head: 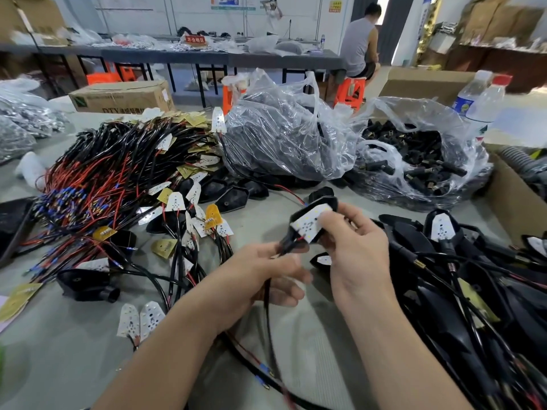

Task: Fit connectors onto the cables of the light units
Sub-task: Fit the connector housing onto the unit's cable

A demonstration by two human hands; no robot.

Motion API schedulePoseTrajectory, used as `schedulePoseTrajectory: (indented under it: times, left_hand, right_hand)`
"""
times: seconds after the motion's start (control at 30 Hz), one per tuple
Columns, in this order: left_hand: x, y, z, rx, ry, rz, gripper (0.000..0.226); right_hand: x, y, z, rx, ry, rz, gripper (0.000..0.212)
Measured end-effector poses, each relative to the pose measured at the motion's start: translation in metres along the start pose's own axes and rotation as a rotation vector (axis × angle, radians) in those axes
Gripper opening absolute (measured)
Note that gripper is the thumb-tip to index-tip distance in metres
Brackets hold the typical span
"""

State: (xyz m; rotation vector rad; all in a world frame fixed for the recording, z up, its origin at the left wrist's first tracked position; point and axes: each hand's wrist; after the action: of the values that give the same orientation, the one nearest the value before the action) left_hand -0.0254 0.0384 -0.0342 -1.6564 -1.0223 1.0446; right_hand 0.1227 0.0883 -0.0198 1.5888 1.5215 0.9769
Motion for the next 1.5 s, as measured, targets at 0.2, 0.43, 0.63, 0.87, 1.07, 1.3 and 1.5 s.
schedulePoseTrajectory:
  times: [0.2, 0.43, 0.63, 0.87, 1.07, 1.3, 1.5]
  left_hand:
    - [-0.011, -0.015, 0.026, 0.031, 0.013, -0.009, 0.030]
    - [0.000, -0.013, 0.051, 0.348, -0.638, -0.275, 0.015]
    - [0.001, -0.008, 0.055, 0.762, -0.805, -0.569, 0.018]
    - [0.004, -0.004, 0.054, 0.602, -0.776, -0.281, 0.033]
    - [0.000, -0.016, 0.073, -0.129, -0.484, -0.158, 0.012]
    - [0.004, -0.012, 0.073, -0.257, -0.633, -0.241, 0.017]
    - [0.004, -0.012, 0.071, -0.232, -0.744, -0.382, 0.032]
  right_hand:
    - [0.013, 0.017, 0.013, 0.193, -0.190, 0.119, 0.024]
    - [0.007, 0.031, 0.024, -0.296, 0.116, 0.176, 0.026]
    - [-0.009, 0.043, 0.028, -0.649, 0.740, -0.224, 0.047]
    - [-0.004, 0.041, 0.028, -0.518, 0.533, -0.232, 0.019]
    - [0.000, 0.048, 0.034, -0.433, 0.304, -0.196, 0.018]
    - [-0.017, 0.038, 0.029, -0.952, 0.864, -0.331, 0.015]
    - [-0.018, 0.037, 0.016, -0.984, 0.579, -0.169, 0.020]
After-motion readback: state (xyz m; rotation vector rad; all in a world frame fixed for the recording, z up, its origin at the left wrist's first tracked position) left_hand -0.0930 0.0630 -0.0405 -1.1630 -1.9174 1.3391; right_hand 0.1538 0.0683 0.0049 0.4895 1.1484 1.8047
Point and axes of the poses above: each hand's wrist, its own x-axis towards the middle knuckle, its own z-axis out of the back of the hand, y = z × x, and after that the axes turned 6 degrees about y, right-handed
